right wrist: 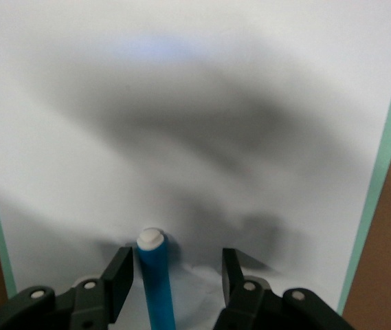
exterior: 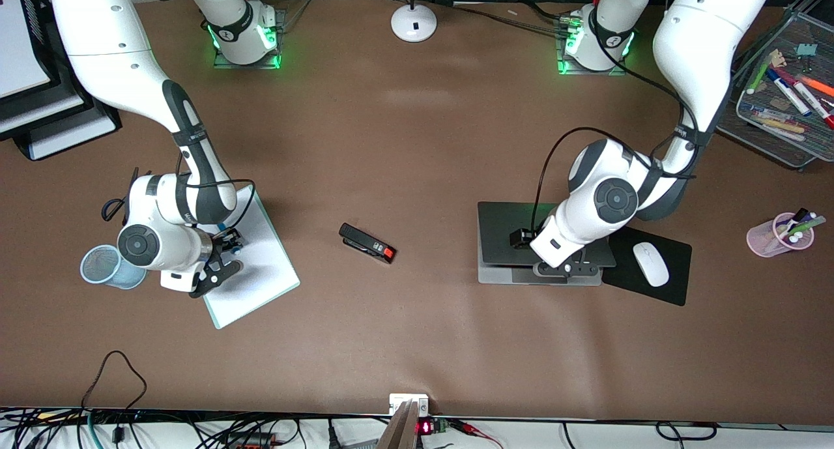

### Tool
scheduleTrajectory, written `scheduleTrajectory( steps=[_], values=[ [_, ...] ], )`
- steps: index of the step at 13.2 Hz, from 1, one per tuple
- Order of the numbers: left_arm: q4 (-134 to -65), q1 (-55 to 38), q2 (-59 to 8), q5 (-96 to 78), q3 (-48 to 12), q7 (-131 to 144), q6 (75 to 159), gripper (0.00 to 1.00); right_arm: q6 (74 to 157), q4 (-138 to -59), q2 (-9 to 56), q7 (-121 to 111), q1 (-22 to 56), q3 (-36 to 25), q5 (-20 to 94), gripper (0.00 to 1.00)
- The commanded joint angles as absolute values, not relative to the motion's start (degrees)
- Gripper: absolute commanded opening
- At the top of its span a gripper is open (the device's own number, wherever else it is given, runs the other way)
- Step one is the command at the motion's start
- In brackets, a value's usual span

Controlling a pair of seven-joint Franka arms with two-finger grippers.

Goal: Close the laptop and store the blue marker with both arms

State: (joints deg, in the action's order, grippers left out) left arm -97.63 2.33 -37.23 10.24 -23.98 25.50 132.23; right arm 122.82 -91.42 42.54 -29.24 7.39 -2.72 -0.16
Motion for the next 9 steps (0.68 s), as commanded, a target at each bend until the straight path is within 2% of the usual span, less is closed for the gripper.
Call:
scheduleTrajectory(
  steps=[1,5,6,9],
  values=[
    [-95.98,1.76,-40.16,14.23,-23.29,25.49,134.29,1.00,122.52,-91.41,42.36,-27.78,7.99,-2.64,-0.18,0.44],
    [-95.98,1.58,-41.22,16.16,-22.85,25.66,135.18,1.00,122.43,-91.41,42.36,-27.25,8.00,-2.64,-0.18,0.39],
    [-95.98,1.67,-41.48,17.04,-22.85,25.75,135.18,1.00,122.43,-91.41,42.36,-27.25,7.91,-2.64,-0.18,0.34],
    [-95.98,2.46,-40.87,17.58,-22.94,25.75,135.09,1.00,122.43,-91.23,42.28,-27.16,7.91,-2.64,-0.18,0.34]
  ],
)
